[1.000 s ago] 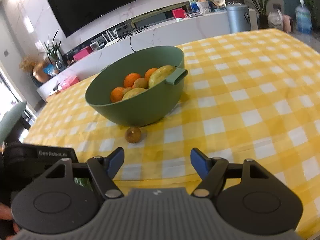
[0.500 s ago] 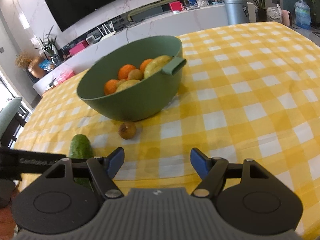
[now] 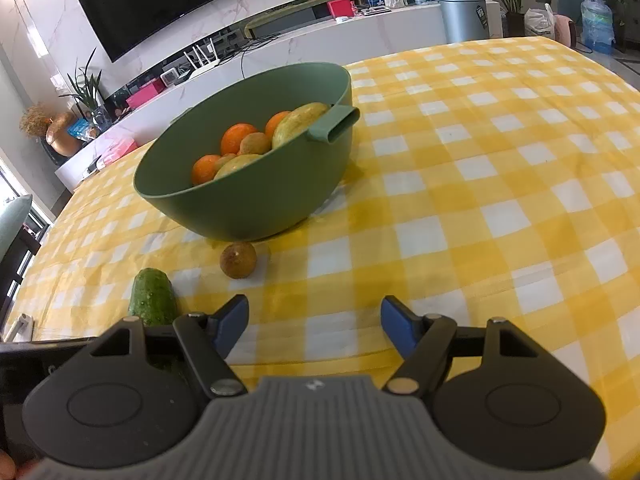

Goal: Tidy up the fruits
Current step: 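Move the left tool to the green cucumber and close on it, then grasp the cucumber with the left tool while the right tool grasps the brown kiwi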

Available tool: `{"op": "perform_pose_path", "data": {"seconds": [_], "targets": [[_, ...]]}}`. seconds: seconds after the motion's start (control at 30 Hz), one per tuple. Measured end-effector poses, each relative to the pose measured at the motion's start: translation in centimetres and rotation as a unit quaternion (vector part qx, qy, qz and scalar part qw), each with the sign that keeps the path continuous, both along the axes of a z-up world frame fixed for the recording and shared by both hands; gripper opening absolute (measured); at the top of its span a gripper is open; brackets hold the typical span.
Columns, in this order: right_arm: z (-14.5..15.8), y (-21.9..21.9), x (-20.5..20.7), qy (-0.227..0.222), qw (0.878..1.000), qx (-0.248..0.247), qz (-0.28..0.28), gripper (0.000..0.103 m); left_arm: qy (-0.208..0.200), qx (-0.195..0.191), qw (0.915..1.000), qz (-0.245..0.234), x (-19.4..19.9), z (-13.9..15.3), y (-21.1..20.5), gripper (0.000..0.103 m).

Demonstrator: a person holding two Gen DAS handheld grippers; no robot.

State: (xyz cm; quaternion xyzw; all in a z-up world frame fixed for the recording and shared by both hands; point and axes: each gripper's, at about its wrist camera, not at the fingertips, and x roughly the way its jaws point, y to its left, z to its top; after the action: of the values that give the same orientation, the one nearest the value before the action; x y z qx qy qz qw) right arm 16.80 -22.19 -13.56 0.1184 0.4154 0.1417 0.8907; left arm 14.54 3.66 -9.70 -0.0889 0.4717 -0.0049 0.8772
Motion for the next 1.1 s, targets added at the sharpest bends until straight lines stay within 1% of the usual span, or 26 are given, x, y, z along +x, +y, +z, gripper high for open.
{"op": "perform_pose_path", "data": {"seconds": [0.03, 0.1, 0.17, 0.23, 0.3, 0.43, 0.5, 0.53, 0.6, 0.67, 0.7, 0.77, 0.8, 0.9, 0.97, 1.03, 1.1], "targets": [[0.0, 0.0, 0.0, 0.0, 1.0, 0.0, 0.0, 0.07, -0.005, -0.001, 1.0, -0.004, -0.1, 0.0, 0.0, 0.059], [0.0, 0.1, 0.0, -0.001, 1.0, -0.002, 0.001, 0.07, -0.008, -0.002, 0.9999, -0.01, -0.2, 0.0, 0.0, 0.058], [0.0, 0.1, 0.1, -0.003, 1.0, -0.003, 0.002, 0.07, -0.004, -0.011, 0.9997, -0.023, -0.1, 0.2, 0.3, 0.054], [0.0, 0.1, 0.1, -0.004, 1.0, -0.002, 0.003, 0.07, 0.004, -0.016, 0.9991, -0.039, 0.2, 0.4, 0.7, 0.053], [0.0, 0.2, 0.2, -0.008, 1.0, 0.0, 0.005, 0.07, 0.006, -0.006, 0.9988, -0.049, 0.4, 0.8, 1.1, 0.052], [0.3, 1.1, 0.2, -0.033, 0.999, -0.007, 0.023, 0.07, -0.004, 0.036, 0.9962, -0.079, 1.0, 1.5, 2.1, 0.051], [0.4, 2.1, 0.3, -0.055, 0.997, -0.024, 0.041, 0.068, -0.004, 0.038, 0.9951, -0.091, 1.4, 1.3, 2.6, 0.051], [0.5, 2.7, 0.3, -0.067, 0.996, -0.035, 0.05, 0.065, -0.005, 0.032, 0.9952, -0.093, 1.5, 1.1, 2.9, 0.051], [0.6, 3.9, 0.3, -0.09, 0.992, -0.057, 0.074, 0.06, -0.011, 0.024, 0.9953, -0.094, 1.5, 0.8, 3.2, 0.051], [0.6, 4.7, 0.4, -0.103, 0.988, -0.065, 0.09, 0.055, -0.018, 0.018, 0.9952, -0.094, 1.5, 0.4, 3.3, 0.051], [0.5, 4.9, 0.5, -0.105, 0.987, -0.069, 0.095, 0.052, -0.02, 0.017, 0.9954, -0.093, 1.5, 0.3, 3.3, 0.051], [0.3, 5.4, 0.8, -0.107, 0.986, -0.076, 0.103, 0.05, -0.03, 0.017, 0.9957, -0.086, 1.4, 0.2, 3.2, 0.051], [0.2, 5.5, 0.9, -0.106, 0.986, -0.08, 0.105, 0.047, -0.036, 0.015, 0.9959, -0.081, 1.3, 0.2, 3.2, 0.051], [-0.1, 5.9, 1.1, -0.109, 0.983, -0.091, 0.113, 0.044, -0.051, 0.01, 0.9973, -0.052, 1.2, 0.0, 3.3, 0.054], [-0.2, 6.4, 1.0, -0.116, 0.981, -0.099, 0.12, 0.043, -0.052, 0.007, 0.9978, -0.041, 1.2, -0.2, 3.2, 0.056], [-0.2, 6.8, 0.9, -0.122, 0.979, -0.11, 0.124, 0.038, -0.053, 0.013, 0.9978, -0.038, 1.1, -0.4, 3.0, 0.056], [-0.4, 6.9, 1.2, -0.123, 0.978, -0.113, 0.127, 0.038, -0.059, 0.031, 0.9967, -0.045, 0.9, -0.2, 2.6, 0.056]]}}
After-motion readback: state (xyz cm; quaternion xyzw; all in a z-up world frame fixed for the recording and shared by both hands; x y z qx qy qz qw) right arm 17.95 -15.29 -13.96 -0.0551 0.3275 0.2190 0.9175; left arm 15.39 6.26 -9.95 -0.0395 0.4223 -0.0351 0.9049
